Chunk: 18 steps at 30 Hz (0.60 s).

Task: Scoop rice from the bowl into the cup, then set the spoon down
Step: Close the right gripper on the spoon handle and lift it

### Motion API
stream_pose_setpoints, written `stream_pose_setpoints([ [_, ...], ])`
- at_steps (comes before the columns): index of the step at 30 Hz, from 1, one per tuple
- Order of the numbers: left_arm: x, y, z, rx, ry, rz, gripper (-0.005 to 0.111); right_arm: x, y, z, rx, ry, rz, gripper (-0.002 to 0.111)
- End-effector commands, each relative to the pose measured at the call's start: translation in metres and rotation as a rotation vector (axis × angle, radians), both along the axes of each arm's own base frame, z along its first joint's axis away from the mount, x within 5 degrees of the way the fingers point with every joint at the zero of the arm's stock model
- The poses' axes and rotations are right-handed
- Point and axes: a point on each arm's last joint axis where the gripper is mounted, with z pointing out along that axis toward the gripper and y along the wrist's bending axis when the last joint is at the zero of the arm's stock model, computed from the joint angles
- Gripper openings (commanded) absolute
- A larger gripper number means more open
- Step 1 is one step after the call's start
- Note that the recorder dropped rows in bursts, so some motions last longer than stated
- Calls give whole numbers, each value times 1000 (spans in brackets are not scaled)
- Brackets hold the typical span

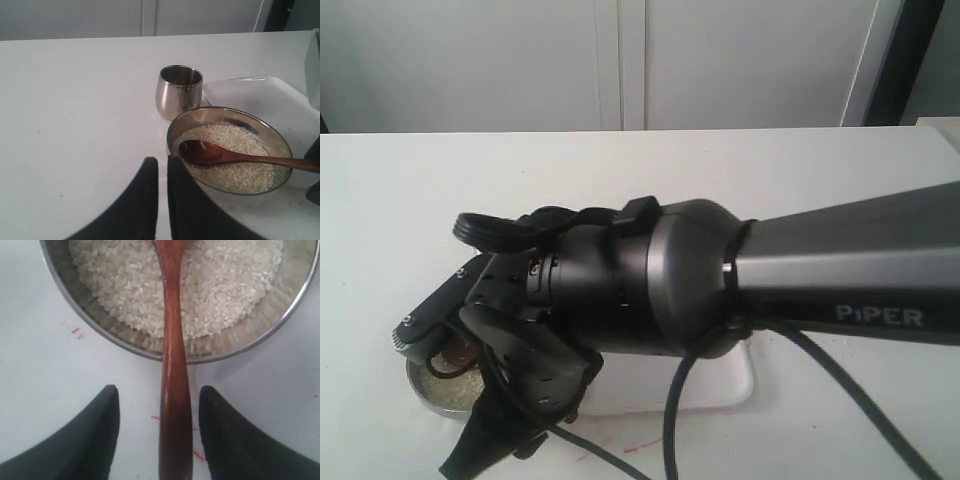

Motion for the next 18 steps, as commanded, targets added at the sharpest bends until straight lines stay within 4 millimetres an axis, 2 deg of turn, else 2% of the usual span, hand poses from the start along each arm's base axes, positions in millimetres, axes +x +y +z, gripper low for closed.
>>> stream_pose_setpoints([
  [1,0,0,2,-11,-7,-7,14,2,1,-9,-17,16,-7,40],
  [6,0,0,2,-11,-7,-7,14,2,1,-8,-12,13,-6,39],
  [16,0,0,2,-11,-7,-7,14,2,1,-8,-11,11,-5,2],
  [18,0,0,2,-11,-7,-7,14,1,1,-6,-9,9,-6,0],
])
